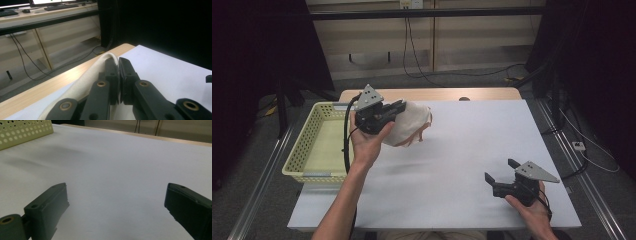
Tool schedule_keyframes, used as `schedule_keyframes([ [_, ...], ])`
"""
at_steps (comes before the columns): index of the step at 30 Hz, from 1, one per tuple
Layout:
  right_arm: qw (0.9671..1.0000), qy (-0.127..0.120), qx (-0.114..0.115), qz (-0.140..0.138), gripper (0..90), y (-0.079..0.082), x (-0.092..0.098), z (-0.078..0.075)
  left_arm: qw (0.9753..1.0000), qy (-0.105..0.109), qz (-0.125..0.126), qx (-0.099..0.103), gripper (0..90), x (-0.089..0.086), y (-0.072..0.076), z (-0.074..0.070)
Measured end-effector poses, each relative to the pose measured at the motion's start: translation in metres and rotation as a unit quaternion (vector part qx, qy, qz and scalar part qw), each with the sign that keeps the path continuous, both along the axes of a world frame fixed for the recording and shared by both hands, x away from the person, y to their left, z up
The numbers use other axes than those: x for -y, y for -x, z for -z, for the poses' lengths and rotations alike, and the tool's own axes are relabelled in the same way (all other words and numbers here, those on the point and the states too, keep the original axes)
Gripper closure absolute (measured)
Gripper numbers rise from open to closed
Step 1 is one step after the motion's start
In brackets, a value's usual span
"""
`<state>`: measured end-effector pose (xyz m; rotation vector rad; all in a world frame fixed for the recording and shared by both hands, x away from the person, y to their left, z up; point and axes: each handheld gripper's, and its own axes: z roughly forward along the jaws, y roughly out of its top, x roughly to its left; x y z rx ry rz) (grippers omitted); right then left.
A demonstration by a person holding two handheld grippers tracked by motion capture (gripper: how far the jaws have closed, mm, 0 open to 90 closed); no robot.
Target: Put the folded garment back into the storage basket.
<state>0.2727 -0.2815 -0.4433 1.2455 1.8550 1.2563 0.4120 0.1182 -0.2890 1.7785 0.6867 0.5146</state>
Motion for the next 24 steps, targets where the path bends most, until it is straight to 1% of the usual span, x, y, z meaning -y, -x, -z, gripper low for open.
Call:
schedule_keyframes([
  [2,1.0,0.0,0.0,0.0,5.1,0.0,0.0,0.0,1.0,0.001,-0.006,0.001,87.0,-0.004,0.002,-0.002],
  [6,1.0,0.001,-0.002,-0.001,5.1,0.0,0.0,0.0,0.9999,0.007,-0.008,0.007,87.0,-0.011,0.008,-0.006],
  [9,1.0,0.002,-0.003,-0.003,5.1,0.0,-0.001,0.0,0.9999,0.006,-0.008,0.013,87.0,-0.017,0.011,-0.009],
  [12,1.0,0.001,-0.003,-0.003,5.1,0.0,-0.001,0.0,0.9997,0.016,-0.011,0.014,87.0,-0.024,0.015,-0.011],
  [16,1.0,0.0,-0.003,-0.002,5.1,0.0,-0.001,0.0,0.9992,0.024,-0.024,0.02,87.0,-0.034,0.018,-0.012],
  [24,1.0,0.0,-0.003,-0.001,5.1,0.0,-0.002,0.0,0.9986,0.018,-0.039,0.029,87.0,-0.051,0.023,-0.016],
])
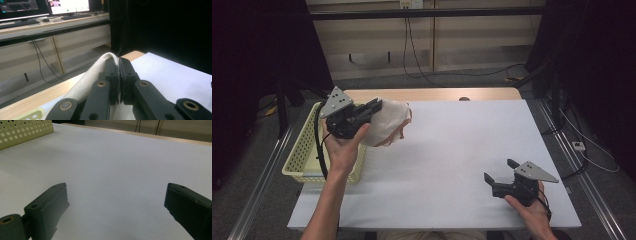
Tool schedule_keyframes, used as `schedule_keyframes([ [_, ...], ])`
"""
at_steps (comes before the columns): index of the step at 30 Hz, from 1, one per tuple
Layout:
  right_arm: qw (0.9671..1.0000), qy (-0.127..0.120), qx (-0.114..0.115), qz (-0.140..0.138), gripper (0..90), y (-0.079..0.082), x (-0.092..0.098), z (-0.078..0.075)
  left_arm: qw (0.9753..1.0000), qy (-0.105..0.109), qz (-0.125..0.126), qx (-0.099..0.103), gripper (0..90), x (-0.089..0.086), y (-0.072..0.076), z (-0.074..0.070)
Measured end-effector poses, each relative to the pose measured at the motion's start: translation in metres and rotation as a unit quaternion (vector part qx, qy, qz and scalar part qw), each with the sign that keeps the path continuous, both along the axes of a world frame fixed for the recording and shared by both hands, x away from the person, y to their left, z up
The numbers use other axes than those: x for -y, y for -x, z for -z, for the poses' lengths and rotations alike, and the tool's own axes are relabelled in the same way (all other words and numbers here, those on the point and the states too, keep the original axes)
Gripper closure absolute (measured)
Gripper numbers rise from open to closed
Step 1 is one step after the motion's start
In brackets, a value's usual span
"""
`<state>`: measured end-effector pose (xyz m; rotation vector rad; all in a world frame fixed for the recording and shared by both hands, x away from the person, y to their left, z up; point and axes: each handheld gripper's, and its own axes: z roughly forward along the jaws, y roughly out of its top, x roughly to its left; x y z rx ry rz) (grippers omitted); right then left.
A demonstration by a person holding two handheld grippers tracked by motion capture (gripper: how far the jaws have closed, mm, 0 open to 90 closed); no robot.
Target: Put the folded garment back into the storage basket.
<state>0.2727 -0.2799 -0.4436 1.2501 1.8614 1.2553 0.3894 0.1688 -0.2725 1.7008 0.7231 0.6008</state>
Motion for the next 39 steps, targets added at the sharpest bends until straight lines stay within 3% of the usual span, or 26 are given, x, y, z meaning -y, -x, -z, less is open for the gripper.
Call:
schedule_keyframes([
  [20,1.0,0.0,0.0,-0.002,5.1,0.0,-0.002,0.0,0.9994,0.013,-0.028,0.015,87.0,-0.035,0.012,-0.01],
  [21,1.0,0.001,0.0,-0.001,5.1,0.001,-0.002,0.0,0.9994,0.012,-0.029,0.014,87.0,-0.036,0.012,-0.01],
  [23,1.0,0.0,0.0,0.001,5.1,0.001,-0.001,0.0,0.9991,-0.012,-0.037,0.015,87.0,-0.037,0.012,-0.013],
  [27,1.0,0.001,0.001,0.002,5.1,0.0,-0.001,0.0,0.9983,-0.012,-0.047,0.031,87.0,-0.044,0.019,-0.014],
  [28,1.0,0.001,0.001,0.002,5.2,0.001,-0.002,0.0,0.9984,-0.002,-0.045,0.034,87.0,-0.046,0.021,-0.013],
  [30,1.0,0.0,0.001,0.003,5.2,0.0,-0.002,0.0,0.9978,-0.017,-0.054,0.034,87.0,-0.048,0.021,-0.014],
  [39,1.0,0.0,0.0,0.002,5.2,0.0,-0.003,0.0,0.9974,-0.018,-0.065,0.025,87.0,-0.064,0.018,-0.012],
])
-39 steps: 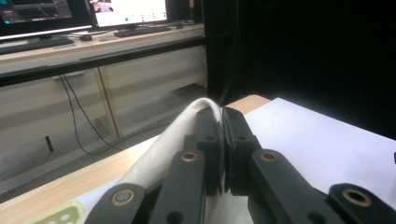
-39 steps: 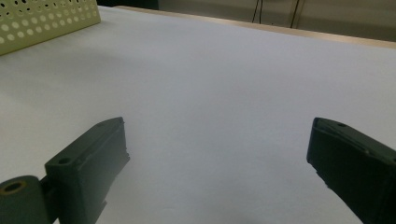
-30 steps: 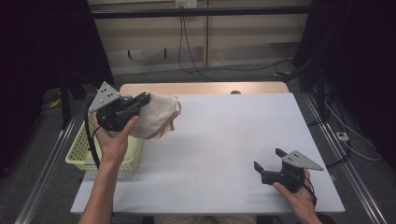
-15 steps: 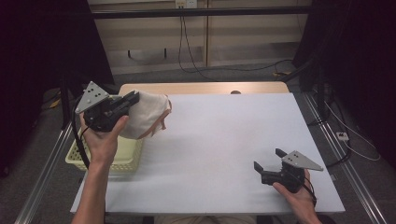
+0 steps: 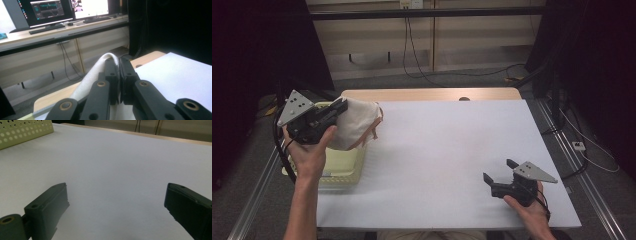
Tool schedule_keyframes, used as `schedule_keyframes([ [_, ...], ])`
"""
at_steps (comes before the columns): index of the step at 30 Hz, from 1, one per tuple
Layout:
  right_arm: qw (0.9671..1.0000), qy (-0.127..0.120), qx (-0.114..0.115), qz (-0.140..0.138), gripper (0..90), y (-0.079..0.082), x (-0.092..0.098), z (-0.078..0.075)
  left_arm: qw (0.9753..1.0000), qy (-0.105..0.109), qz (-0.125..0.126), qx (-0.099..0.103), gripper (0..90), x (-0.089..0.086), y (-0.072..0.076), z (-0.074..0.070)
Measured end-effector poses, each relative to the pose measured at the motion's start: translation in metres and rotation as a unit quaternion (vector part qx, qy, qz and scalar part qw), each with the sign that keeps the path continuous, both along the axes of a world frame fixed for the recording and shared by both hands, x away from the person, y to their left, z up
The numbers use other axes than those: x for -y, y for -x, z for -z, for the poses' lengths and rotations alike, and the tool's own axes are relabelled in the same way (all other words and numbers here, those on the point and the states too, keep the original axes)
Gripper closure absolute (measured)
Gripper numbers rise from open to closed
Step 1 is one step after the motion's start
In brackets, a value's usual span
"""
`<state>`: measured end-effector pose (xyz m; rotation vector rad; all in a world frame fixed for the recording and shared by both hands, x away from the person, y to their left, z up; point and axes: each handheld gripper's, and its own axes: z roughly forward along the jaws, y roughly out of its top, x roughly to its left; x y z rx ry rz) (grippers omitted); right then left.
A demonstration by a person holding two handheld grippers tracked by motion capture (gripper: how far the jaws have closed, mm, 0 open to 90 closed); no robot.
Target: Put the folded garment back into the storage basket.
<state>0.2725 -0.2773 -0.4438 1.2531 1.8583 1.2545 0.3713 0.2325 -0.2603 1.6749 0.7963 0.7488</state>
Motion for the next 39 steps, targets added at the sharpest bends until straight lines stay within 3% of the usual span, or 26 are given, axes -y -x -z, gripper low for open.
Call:
schedule_keyframes([
  [17,1.0,0.001,0.001,-0.003,5.2,0.001,0.0,0.0,0.9995,0.013,-0.02,-0.023,87.0,-0.035,-0.005,0.006],
  [39,1.0,0.001,-0.001,-0.005,5.2,0.001,0.0,0.0,0.9964,-0.01,-0.041,-0.074,87.0,-0.051,-0.022,0.026],
])
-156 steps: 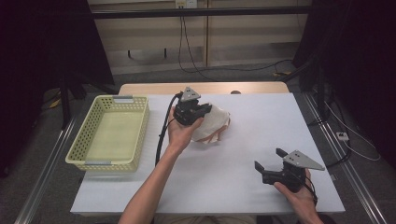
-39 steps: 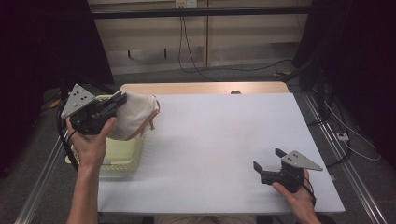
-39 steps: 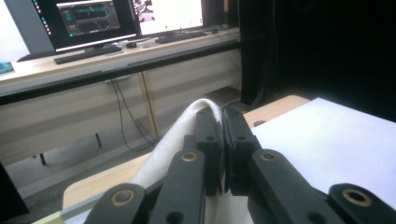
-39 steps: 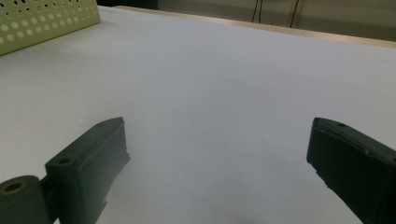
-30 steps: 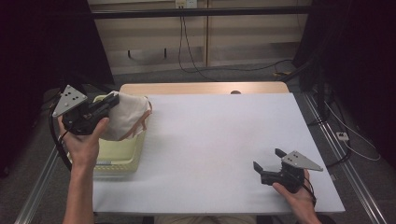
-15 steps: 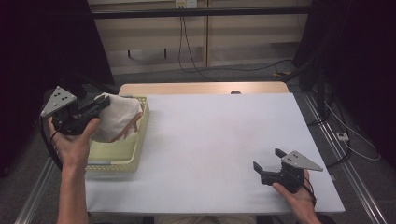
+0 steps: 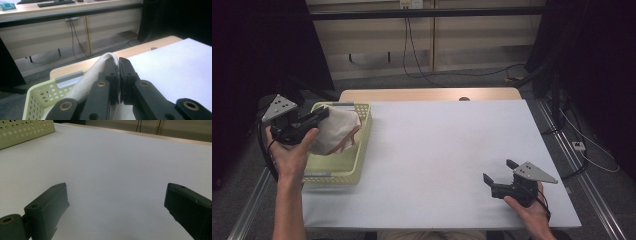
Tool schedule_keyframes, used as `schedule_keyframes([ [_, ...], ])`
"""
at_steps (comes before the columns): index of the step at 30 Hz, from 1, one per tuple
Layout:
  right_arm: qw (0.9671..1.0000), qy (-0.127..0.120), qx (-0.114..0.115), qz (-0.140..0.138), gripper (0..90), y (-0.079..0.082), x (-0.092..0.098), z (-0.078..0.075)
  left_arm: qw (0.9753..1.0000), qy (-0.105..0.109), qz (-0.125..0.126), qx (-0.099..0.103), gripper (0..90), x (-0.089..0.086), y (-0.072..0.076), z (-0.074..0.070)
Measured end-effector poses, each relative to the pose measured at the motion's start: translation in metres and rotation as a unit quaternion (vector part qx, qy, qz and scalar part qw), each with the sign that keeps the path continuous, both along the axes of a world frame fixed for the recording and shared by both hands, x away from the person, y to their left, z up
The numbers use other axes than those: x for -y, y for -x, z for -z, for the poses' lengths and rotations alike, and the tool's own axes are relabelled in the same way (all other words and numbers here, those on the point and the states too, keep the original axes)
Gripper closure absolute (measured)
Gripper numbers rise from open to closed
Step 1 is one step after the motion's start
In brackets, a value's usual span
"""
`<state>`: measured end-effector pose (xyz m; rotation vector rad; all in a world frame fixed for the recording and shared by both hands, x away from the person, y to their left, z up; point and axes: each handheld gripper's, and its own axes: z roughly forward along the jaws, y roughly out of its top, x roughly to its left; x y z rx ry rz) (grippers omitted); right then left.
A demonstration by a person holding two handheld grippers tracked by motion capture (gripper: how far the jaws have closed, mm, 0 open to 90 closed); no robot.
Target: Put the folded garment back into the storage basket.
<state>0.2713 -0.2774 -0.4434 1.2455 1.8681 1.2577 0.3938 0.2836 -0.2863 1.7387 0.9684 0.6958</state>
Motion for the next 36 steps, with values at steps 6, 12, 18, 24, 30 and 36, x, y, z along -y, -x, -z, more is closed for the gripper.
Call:
schedule_keyframes([
  [6,1.0,0.0,0.001,0.0,5.2,0.0,0.0,0.0,0.9999,-0.003,-0.004,-0.014,87.0,-0.005,-0.005,0.007],
  [12,1.0,-0.001,-0.001,0.0,5.1,0.0,0.0,0.0,0.9995,-0.012,-0.011,-0.026,86.9,-0.006,-0.011,0.014],
  [18,1.0,0.0,0.0,0.0,5.1,0.0,0.0,0.0,0.9986,-0.023,-0.016,-0.045,86.9,-0.007,-0.018,0.023],
  [24,1.0,0.0,-0.001,0.0,5.1,0.0,0.0,0.0,0.9971,-0.032,-0.022,-0.065,86.9,-0.009,-0.025,0.034],
  [30,1.0,0.001,-0.002,0.001,5.1,0.0,0.0,0.0,0.9956,-0.037,-0.021,-0.083,86.9,-0.011,-0.031,0.044],
  [36,1.0,0.001,-0.001,0.0,5.1,0.0,0.0,0.0,0.9941,-0.037,-0.019,-0.1,86.9,-0.011,-0.035,0.051],
])
